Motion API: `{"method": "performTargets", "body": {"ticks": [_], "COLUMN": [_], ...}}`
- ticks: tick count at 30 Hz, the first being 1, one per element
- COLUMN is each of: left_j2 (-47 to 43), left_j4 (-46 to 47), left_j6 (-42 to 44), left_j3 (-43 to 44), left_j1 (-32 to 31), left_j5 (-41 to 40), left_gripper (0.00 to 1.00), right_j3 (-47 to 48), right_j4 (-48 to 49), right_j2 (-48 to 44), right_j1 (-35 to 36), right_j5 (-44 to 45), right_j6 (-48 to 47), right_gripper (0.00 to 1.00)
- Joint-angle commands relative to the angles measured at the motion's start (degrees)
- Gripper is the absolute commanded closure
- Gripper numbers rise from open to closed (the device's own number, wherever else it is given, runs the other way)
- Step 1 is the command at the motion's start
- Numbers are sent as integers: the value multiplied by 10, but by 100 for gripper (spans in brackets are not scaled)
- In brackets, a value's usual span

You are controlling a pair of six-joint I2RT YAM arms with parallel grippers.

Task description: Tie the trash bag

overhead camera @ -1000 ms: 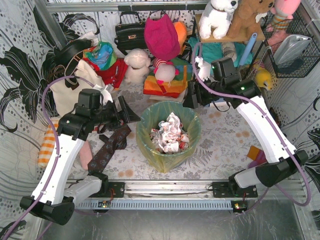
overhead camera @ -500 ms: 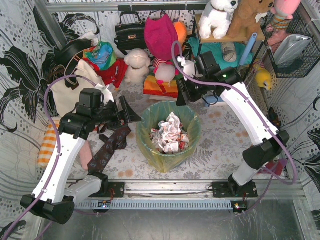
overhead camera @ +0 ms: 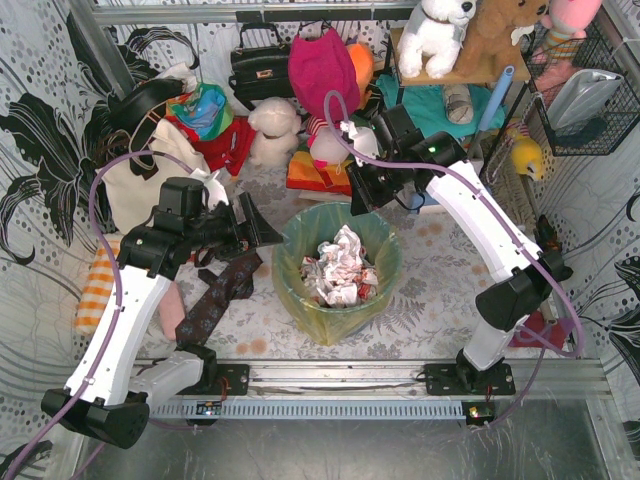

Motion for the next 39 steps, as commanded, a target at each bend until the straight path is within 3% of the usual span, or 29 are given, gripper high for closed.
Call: {"method": "performTargets", "body": {"ticks": [1, 14, 28, 33, 36, 39], "left_j2": [-3, 10, 42, 52, 56, 56], "left_j4": [21, 22, 55, 67, 67, 67], "left_j6": [11, 8, 7, 9, 13, 16], "left_j3": [5, 30, 30, 31, 34, 39], "left_j1": [-2, -2, -2, -2, -2, -2], "left_j5": [2, 1, -4, 3, 0, -14], "left_gripper": [8, 8, 9, 9, 9, 9], "right_j3": [13, -55, -152, -179, -173, -150], "right_j4": [-9, 32, 29, 64, 69, 67], "right_j2": [-12, -90, -166, -182, -183, -187], "right_j1": [3, 3, 3, 3, 3, 3], "right_j5": [34, 121, 225, 225, 233, 251], "right_j6": [5, 110, 266, 265, 261, 259], "right_gripper": [77, 99, 100, 80, 59, 46]}}
